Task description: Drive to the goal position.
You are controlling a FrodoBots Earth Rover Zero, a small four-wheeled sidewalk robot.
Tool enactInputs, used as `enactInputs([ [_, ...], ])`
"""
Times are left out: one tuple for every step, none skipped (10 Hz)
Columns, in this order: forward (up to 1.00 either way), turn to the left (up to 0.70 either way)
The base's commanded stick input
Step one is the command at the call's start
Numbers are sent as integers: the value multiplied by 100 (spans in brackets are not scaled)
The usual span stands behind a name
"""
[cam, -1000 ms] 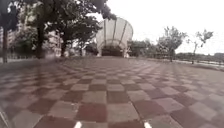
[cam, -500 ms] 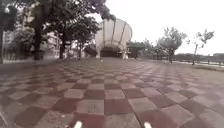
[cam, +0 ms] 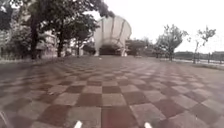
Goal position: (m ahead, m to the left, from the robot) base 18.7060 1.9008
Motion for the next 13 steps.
enactInputs([
  [50,0],
  [50,0],
  [50,0],
  [50,0],
  [50,0],
  [50,0],
  [50,0],
  [50,0],
  [50,0],
  [50,0],
  [50,0],
  [50,0],
  [50,0],
])
